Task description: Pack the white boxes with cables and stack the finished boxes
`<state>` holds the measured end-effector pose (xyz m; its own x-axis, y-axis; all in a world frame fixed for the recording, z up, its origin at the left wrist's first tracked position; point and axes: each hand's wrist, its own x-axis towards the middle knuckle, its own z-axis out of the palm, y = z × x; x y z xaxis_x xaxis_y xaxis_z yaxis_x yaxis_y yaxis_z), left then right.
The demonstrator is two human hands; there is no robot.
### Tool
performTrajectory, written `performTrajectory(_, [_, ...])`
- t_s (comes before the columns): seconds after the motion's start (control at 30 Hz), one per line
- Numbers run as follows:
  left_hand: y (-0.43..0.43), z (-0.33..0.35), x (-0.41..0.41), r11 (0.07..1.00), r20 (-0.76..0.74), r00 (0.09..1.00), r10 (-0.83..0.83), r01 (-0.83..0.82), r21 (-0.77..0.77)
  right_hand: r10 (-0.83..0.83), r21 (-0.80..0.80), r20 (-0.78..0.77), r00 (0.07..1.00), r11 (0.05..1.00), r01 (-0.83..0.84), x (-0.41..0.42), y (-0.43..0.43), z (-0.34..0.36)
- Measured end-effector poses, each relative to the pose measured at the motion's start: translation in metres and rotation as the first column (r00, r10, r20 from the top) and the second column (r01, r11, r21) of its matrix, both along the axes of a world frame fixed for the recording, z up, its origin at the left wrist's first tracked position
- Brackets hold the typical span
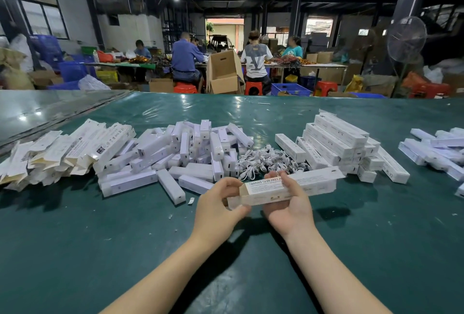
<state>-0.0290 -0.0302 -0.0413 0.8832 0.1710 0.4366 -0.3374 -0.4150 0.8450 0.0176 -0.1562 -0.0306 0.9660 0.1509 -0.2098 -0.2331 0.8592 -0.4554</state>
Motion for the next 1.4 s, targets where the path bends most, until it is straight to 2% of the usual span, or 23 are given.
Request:
performTrajectory(0.07, [0.003, 0.0, 0.0, 0.999, 0.029, 0.999, 0.016, -0.017, 0.045, -0.025, 0.07, -0.044, 0.999, 0.997, 0.028, -0.002, 0.001, 0.0])
performTrajectory(0.17, [0.002, 0.0, -0.002, 0.995, 0.026, 0.998, -0.053, 0.05, 0.087, -0.075, 0.104, -0.116, 0.99, 0.991, 0.087, -0.001, -0.001, 0.002])
performTrajectory(0.3, [-0.001, 0.001, -0.002, 0.98, -0.045, 0.986, -0.158, 0.151, -0.134, -0.085, 0.129, -0.095, 0.992, 0.987, 0.097, 0.0, -0.004, 0.003])
performTrajectory(0.4, [-0.001, 0.002, 0.001, 0.949, -0.085, 0.984, -0.158, 0.128, -0.288, -0.035, 0.204, -0.037, 0.999, 0.978, 0.042, -0.002, -0.004, 0.003])
performTrajectory(0.47, [0.0, 0.001, 0.004, 0.921, -0.078, 0.991, -0.11, 0.072, -0.382, 0.02, 0.128, 0.027, 0.999, 0.992, -0.023, -0.002, -0.002, 0.003])
performTrajectory(0.53, [0.002, 0.001, 0.007, 0.887, -0.058, 0.997, -0.047, 0.015, -0.462, 0.129, -0.05, 0.103, 0.986, 0.991, -0.124, -0.003, 0.0, 0.003])
performTrajectory(0.6, [0.007, 0.002, 0.01, 0.861, -0.03, 0.999, 0.017, -0.03, -0.508, 0.252, -0.228, 0.144, 0.957, 0.95, -0.216, -0.005, 0.003, 0.002])
performTrajectory(0.67, [0.012, 0.003, 0.012, 0.858, -0.008, 0.999, 0.048, -0.046, -0.511, 0.307, -0.283, 0.139, 0.941, 0.923, -0.259, -0.006, 0.005, 0.001])
performTrajectory(0.83, [0.009, 0.008, 0.009, 0.86, 0.018, 1.0, -0.009, 0.017, -0.51, 0.273, -0.125, 0.134, 0.953, 0.958, -0.257, -0.004, 0.002, -0.001])
performTrajectory(0.9, [0.009, 0.01, 0.007, 0.883, 0.019, 1.0, -0.012, 0.019, -0.47, 0.28, -0.122, 0.157, 0.947, 0.957, -0.263, -0.005, 0.001, -0.001])
performTrajectory(1.03, [0.013, 0.014, 0.005, 0.957, 0.031, 0.998, 0.063, -0.052, -0.284, 0.272, -0.117, 0.21, 0.939, 0.96, -0.252, -0.005, 0.001, -0.001])
performTrajectory(1.1, [0.014, 0.016, 0.005, 0.934, 0.025, 1.0, 0.007, 0.002, -0.356, 0.263, -0.098, 0.233, 0.936, 0.964, -0.247, -0.003, 0.0, -0.001])
performTrajectory(1.2, [0.016, 0.017, 0.005, 0.846, 0.004, 0.991, -0.136, 0.118, -0.52, 0.242, -0.073, 0.274, 0.931, 0.97, -0.231, 0.0, -0.004, 0.0])
performTrajectory(1.3, [0.013, 0.016, 0.005, 0.873, -0.026, 0.991, -0.133, 0.105, -0.477, 0.247, -0.09, 0.306, 0.92, 0.969, -0.23, 0.0, -0.006, 0.0])
performTrajectory(1.4, [0.013, 0.014, 0.006, 0.822, -0.059, 0.99, -0.126, 0.071, -0.565, 0.274, -0.094, 0.339, 0.9, 0.962, -0.257, -0.002, -0.005, -0.001])
